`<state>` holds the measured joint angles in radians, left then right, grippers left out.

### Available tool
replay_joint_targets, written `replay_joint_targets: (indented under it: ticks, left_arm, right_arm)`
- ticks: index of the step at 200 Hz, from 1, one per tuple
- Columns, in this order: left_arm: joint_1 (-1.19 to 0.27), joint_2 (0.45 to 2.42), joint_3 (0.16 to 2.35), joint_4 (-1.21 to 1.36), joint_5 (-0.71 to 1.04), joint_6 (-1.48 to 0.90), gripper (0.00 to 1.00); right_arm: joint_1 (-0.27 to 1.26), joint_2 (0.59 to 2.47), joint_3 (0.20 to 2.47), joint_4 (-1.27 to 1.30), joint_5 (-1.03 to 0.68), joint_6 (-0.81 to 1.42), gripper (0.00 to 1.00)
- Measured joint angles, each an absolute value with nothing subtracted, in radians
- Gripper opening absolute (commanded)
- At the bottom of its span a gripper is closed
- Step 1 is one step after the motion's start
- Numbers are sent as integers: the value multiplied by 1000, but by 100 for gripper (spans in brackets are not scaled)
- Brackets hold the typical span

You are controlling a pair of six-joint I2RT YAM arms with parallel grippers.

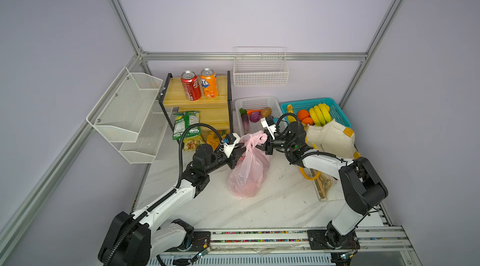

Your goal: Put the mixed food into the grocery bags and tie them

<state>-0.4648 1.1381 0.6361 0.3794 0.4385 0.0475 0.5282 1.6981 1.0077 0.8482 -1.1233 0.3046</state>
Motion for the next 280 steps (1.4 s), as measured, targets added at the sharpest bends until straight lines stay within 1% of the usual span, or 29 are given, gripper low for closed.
replay_joint_targets:
  ticks: [58, 88, 118, 185, 220, 280]
  left_arm:
    - [-465, 1164, 640, 372, 439, 72, 25]
    - [-465, 1168, 652, 380, 445, 73, 28]
    - [-465, 1168, 653, 399, 459, 72, 27]
    - [-465, 1179, 653, 418, 465, 64, 17]
    - [-465, 1179, 653, 430, 460, 63, 0]
    - [-465, 1166, 653, 423, 423, 66, 0]
  right_arm:
    - [529, 1698, 1008, 847, -1125, 307, 0]
    - [529, 1698, 1008, 841, -1125, 305, 0]
    - [529, 1698, 1008, 838, -1125, 304, 0]
    - [529, 1698, 1008, 832, -1124, 302, 0]
    - [529, 1698, 1018, 825, -1124, 300, 0]
    - [528, 1687, 1019, 783, -1093, 258, 0]
